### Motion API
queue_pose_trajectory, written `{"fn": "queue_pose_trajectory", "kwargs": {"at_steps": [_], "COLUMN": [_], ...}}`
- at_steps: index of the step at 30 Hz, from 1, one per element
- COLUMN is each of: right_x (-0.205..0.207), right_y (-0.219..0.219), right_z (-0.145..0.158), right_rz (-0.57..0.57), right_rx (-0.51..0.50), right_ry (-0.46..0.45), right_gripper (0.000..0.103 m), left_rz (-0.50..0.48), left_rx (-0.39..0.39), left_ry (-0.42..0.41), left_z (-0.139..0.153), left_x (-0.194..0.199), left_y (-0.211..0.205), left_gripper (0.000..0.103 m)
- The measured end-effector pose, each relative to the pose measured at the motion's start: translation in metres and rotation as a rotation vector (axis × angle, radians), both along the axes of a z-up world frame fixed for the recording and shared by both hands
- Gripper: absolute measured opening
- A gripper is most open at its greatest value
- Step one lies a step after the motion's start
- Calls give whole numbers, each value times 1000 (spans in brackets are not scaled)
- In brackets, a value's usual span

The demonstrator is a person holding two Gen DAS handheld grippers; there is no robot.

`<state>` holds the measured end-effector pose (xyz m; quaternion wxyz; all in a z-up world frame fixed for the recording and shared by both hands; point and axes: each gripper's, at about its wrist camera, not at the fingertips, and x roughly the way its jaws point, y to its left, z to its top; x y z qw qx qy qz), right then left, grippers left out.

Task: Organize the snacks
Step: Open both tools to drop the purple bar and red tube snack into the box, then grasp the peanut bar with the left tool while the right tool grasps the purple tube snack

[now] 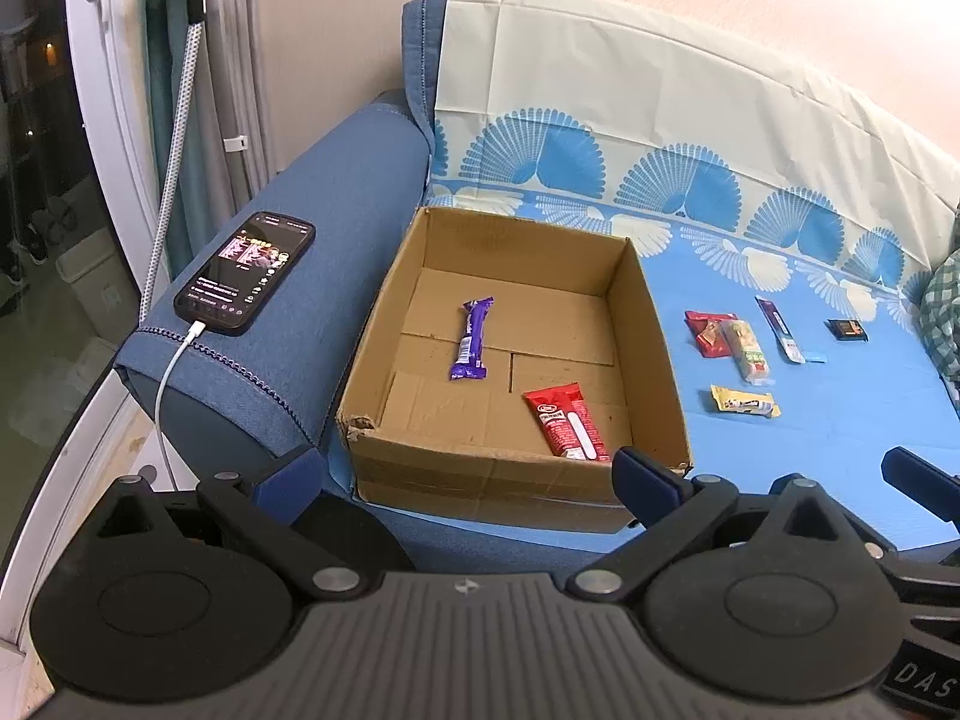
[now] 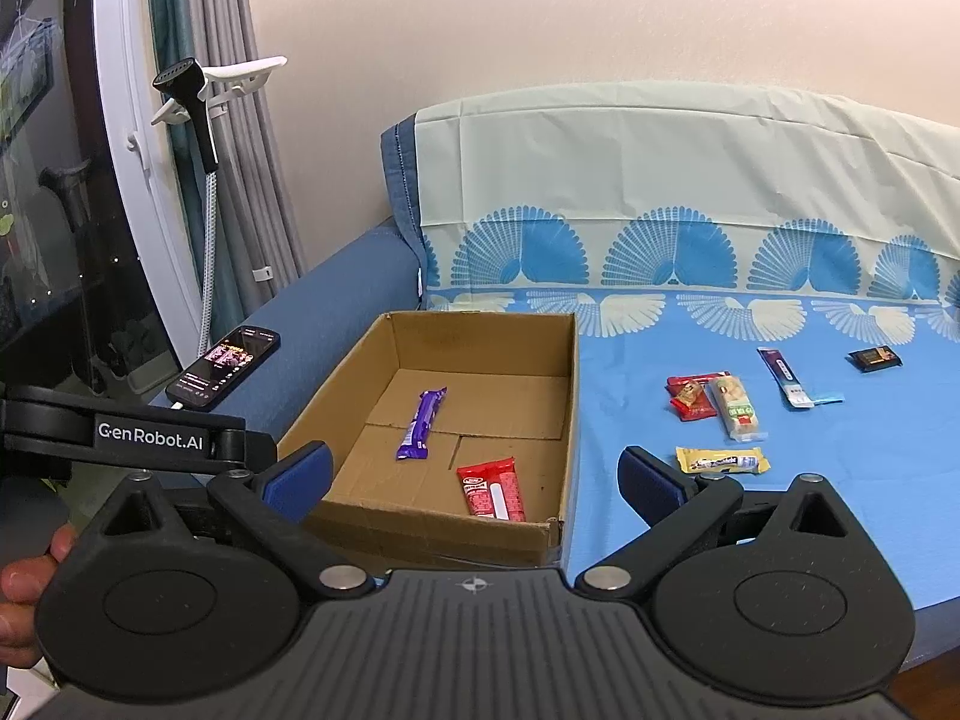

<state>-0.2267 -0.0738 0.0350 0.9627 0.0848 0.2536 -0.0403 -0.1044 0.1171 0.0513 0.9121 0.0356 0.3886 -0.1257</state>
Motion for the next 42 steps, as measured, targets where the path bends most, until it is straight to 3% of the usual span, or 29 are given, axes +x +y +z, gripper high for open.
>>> {"fn": "queue_pose_trajectory", "kwargs": {"at_steps": [25, 33, 42], "right_x": [31, 41, 60], "right_y": [-39, -87, -191], "right_z": [-33, -54, -69], "right_rz": [-43, -123, -306], "right_rx": [117, 164, 104], "right_ry": [90, 133, 132], "right_gripper": [101, 101, 101], "left_rz": [-35, -88, -205], "left_rx": [71, 97, 67], "left_ry": [74, 115, 175], "left_z": [-16, -25, -45], "left_x": [37, 66, 118], "left_y": [-51, -106, -226], "left_gripper": [103, 103, 103]}}
